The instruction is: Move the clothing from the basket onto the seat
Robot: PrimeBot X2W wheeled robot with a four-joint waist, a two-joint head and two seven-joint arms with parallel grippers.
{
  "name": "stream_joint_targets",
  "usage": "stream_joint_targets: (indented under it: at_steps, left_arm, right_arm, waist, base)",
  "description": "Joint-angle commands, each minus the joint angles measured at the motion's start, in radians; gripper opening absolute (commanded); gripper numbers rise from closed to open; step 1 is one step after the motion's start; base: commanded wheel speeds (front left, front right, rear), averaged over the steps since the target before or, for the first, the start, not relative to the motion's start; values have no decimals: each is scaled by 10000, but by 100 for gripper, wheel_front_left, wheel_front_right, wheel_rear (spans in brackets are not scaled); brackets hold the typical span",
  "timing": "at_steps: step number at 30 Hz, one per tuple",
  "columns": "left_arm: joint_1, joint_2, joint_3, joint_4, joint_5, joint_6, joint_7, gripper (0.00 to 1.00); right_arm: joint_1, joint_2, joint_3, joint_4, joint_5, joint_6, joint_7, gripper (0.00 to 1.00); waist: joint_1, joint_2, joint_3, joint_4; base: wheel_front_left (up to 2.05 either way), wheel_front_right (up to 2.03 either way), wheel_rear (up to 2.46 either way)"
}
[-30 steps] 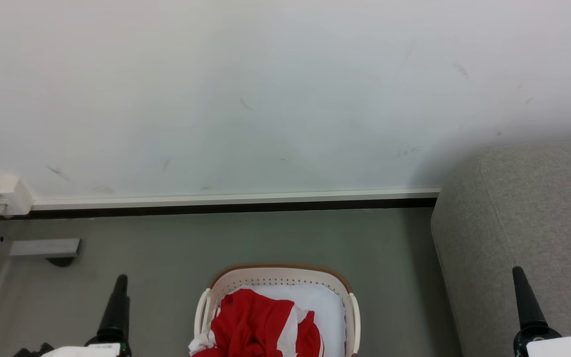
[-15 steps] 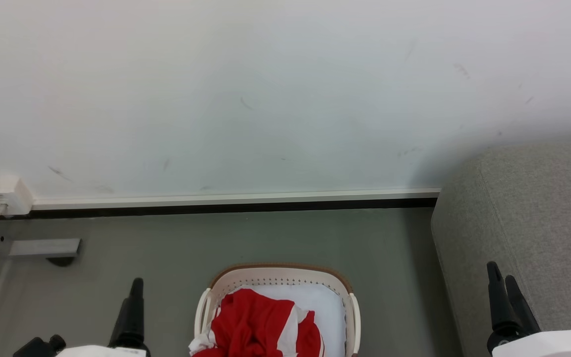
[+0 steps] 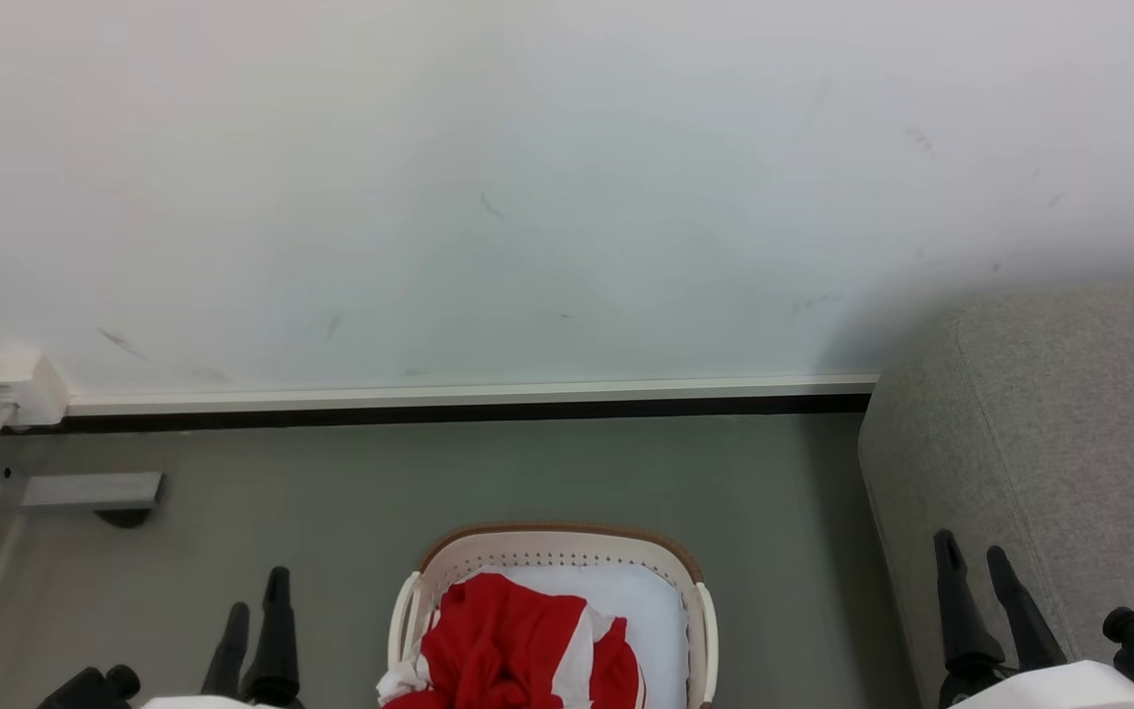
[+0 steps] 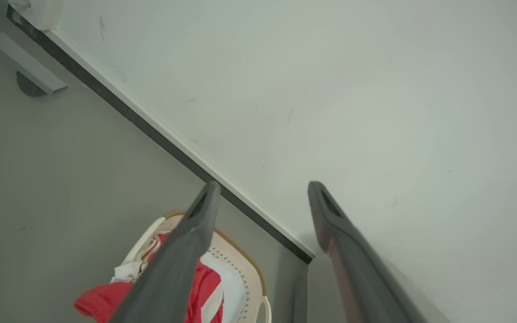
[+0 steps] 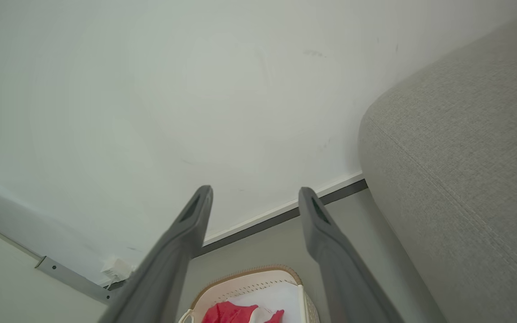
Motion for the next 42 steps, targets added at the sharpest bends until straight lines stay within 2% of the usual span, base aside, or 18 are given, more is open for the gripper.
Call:
stream_joint_targets:
  at_steps: [1, 15, 31, 42]
  left_arm:
    - [-13, 105, -6, -164, 462, -21, -137, 100]
    - [144, 120, -106, -437, 2393, -45, -546, 100]
    - [329, 142, -16, -469, 4236, -162, -943, 100]
    - [462, 155, 137, -531, 5327, -93, -1179, 100]
  right_arm:
    - [-183, -105, 66, -53, -513, -8, -142, 100]
    - [-162, -128, 392, 18, -2231, -11, -559, 100]
    - [-120, -144, 210, 38, -3532, -13, -940, 100]
    - [-63, -156, 138, 85, -4324, -15, -1187, 100]
  waist:
    - [0, 0, -1, 2]
    - [0, 0, 19, -9]
    - [0, 0, 3, 2]
    - [0, 0, 22, 5]
  base:
    - [0, 0, 0]
    - [0, 0, 0]
    - [0, 0, 0]
    - [0, 0, 0]
